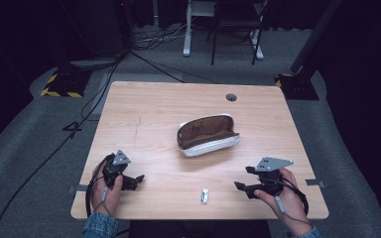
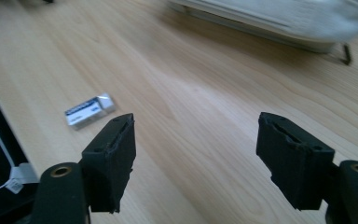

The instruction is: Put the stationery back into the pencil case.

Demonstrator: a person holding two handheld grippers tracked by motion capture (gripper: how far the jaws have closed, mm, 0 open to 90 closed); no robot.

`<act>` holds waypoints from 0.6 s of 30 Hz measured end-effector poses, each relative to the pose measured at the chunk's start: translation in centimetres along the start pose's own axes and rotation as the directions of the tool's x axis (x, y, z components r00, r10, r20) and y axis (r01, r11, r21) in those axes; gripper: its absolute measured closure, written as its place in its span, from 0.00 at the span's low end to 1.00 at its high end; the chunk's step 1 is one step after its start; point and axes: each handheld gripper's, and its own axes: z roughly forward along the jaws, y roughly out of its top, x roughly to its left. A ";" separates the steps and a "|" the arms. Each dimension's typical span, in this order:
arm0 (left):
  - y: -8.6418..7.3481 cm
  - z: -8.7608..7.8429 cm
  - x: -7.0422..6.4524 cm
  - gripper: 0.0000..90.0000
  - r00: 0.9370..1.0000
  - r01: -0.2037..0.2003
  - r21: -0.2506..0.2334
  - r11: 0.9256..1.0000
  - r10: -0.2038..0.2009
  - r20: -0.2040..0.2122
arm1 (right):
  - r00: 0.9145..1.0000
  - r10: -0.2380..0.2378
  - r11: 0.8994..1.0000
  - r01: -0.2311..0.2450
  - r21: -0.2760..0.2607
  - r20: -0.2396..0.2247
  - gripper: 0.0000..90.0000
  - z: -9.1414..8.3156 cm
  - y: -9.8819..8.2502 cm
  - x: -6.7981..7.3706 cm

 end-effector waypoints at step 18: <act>0.0 0.0 0.0 0.01 1.000 0.000 0.000 1.000 0.000 0.000 | 0.982 -0.122 0.991 0.129 0.039 -0.142 0.29 4.4 1.7 4.2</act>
